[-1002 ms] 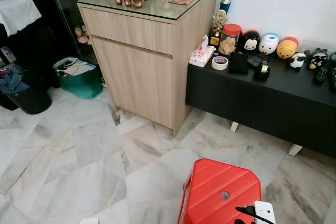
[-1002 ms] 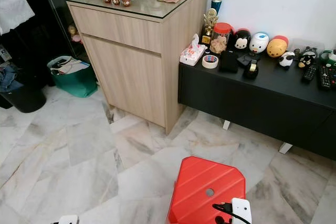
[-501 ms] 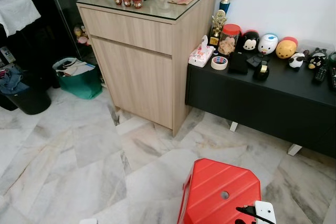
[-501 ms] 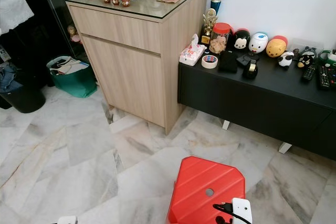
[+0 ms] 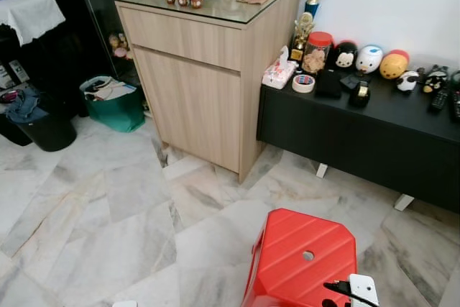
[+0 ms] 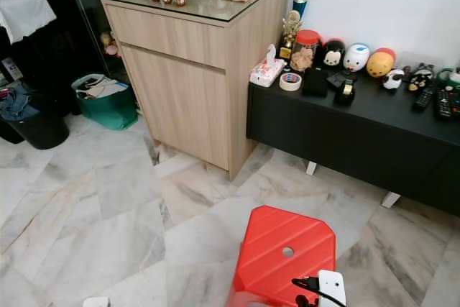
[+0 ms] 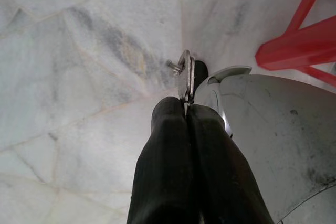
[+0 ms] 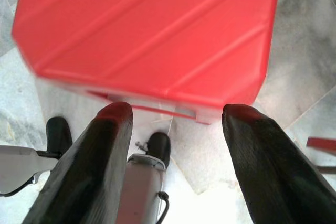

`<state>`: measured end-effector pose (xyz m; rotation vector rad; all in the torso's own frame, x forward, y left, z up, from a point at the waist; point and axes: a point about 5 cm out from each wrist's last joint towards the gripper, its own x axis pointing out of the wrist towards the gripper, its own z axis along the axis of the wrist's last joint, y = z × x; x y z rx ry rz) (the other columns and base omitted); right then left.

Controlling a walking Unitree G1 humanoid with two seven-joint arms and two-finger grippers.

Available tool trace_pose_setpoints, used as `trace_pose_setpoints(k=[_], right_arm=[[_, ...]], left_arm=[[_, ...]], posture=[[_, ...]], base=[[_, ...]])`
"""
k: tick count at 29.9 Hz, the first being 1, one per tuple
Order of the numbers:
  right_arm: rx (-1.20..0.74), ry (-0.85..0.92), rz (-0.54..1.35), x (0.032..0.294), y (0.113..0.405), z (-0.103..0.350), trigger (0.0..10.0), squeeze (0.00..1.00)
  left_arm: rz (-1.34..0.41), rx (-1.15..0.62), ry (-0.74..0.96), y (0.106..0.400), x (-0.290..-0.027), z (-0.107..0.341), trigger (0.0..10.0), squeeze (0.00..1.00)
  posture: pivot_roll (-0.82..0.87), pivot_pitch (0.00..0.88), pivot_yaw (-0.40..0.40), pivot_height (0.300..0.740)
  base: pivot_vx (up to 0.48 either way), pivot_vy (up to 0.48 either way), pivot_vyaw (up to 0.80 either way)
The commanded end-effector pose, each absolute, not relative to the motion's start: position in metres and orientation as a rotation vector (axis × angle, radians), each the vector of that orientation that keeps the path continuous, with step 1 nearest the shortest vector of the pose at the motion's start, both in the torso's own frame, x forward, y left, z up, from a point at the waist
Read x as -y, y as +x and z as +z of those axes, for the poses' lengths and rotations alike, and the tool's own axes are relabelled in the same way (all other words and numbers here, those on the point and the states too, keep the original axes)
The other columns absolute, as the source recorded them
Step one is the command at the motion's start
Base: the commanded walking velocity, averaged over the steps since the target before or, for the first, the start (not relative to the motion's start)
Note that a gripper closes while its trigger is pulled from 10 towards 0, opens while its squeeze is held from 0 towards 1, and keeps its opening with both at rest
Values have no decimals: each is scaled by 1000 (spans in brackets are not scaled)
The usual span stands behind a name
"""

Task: Hang keys on a hook

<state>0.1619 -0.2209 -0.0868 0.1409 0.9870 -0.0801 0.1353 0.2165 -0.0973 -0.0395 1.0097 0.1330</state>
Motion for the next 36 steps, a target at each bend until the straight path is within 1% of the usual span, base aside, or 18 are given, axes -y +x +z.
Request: trace_pose_setpoints(k=[1, 6, 13, 22, 30, 36], right_arm=[[-986, 136, -74, 222, 163, -86, 10000, 0], [-985, 136, -74, 222, 162, -86, 10000, 0], [-985, 134, -73, 222, 162, -86, 10000, 0], [-981, 139, -76, 222, 162, -86, 10000, 0], [-981, 139, -77, 222, 163, -86, 10000, 0], [-981, 139, -76, 222, 164, -85, 10000, 0]], left_arm=[[94, -1032, -44, 135, -203, -100, 10000, 0], [86, -1015, -44, 144, -199, -98, 10000, 0], [97, -995, -37, 148, -220, -92, 10000, 0], [109, -1004, -32, 143, -231, -92, 10000, 0], [104, -1005, -34, 149, -225, -91, 10000, 0], [89, -996, -39, 158, -212, -91, 10000, 0]], posture=[[-33, 0, -2, 740], [-37, 0, 0, 740], [-36, 0, -1, 740], [-36, 0, 0, 740], [-37, 0, -1, 740], [-38, 0, -2, 740]], base=[[-255, 0, 0], [-257, 0, 0], [-258, 0, 0], [-255, 0, 0], [-267, 0, 0], [-270, 0, 0]])
